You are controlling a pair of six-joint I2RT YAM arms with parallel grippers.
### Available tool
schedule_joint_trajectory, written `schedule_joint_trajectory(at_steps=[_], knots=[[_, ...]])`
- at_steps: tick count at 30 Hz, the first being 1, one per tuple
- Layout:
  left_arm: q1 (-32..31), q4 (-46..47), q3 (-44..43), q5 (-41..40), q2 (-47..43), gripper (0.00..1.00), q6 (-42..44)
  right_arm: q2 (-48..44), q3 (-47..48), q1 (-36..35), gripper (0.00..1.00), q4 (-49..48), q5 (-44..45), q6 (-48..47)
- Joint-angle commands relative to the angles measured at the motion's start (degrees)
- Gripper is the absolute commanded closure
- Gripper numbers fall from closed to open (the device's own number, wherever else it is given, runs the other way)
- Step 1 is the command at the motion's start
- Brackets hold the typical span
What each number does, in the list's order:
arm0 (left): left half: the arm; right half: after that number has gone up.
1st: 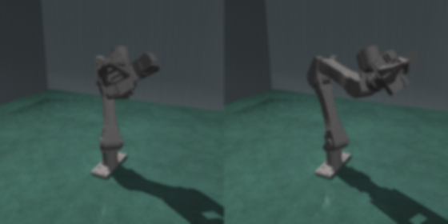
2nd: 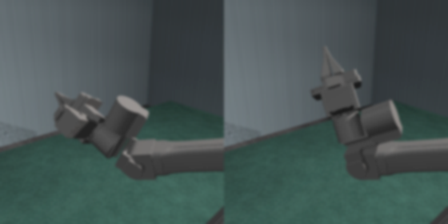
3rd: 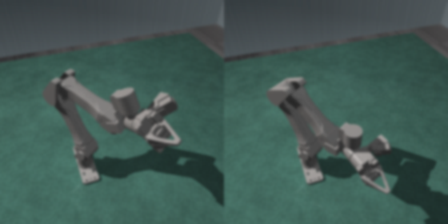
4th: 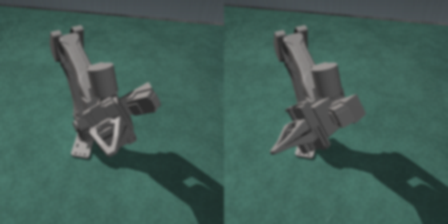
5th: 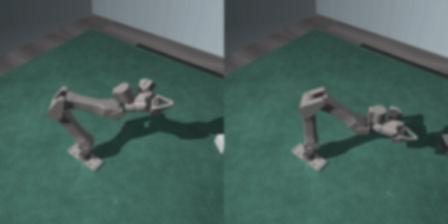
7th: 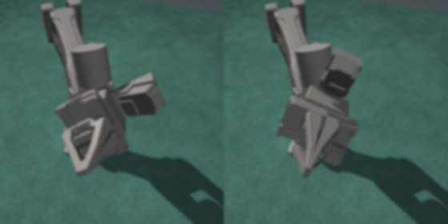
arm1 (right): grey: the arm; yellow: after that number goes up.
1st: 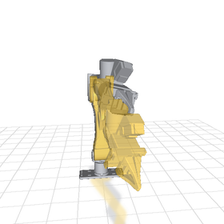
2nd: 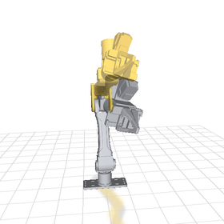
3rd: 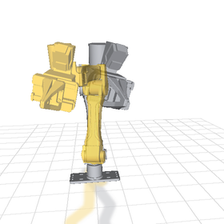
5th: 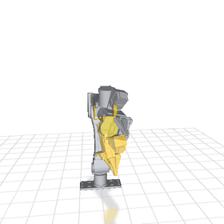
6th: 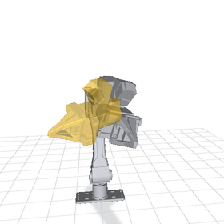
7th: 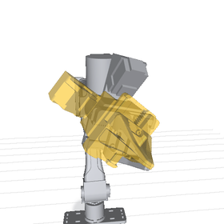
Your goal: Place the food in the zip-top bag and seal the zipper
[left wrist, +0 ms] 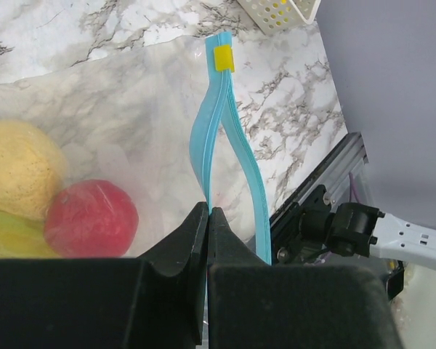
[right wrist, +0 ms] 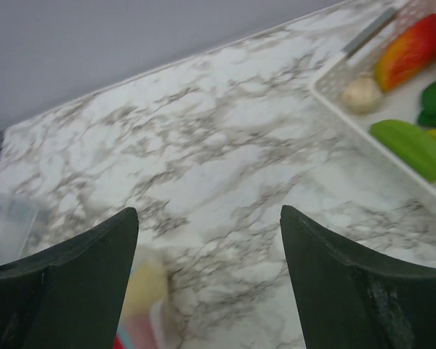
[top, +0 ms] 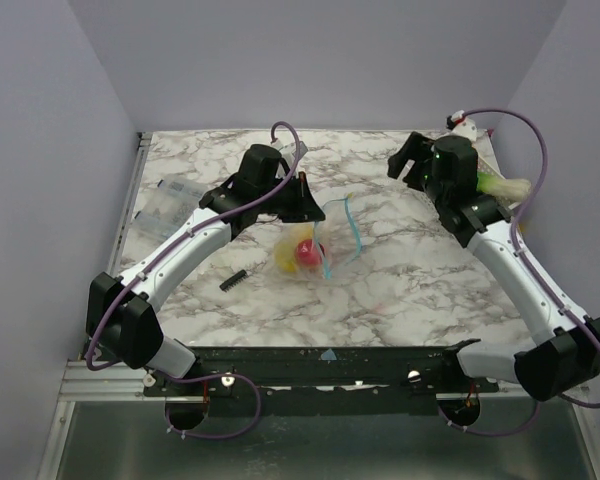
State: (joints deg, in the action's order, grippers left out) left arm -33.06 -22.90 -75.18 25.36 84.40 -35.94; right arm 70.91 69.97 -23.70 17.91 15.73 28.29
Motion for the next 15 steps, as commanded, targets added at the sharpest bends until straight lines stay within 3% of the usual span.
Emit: schedule_joint_trajectory(at_steps=[1,8,15], knots=[[0.19,-0.81,-0.75,1.32,-0.21,1.0,1.2,5.48,2.48,10.57,0.18,1.36,1.34,-0.44],[0.21,-3.05,-1.65,2.55,0.84,1.0,2.81,21.54,7.87,25.28,0.14,-1.01,-13.08,-2.49],[0.2,-5.4,-2.7,3.76,2.15,1.0,4.91,38.82,19.82,33.85,0.16,2.31,-28.13,-4.91]])
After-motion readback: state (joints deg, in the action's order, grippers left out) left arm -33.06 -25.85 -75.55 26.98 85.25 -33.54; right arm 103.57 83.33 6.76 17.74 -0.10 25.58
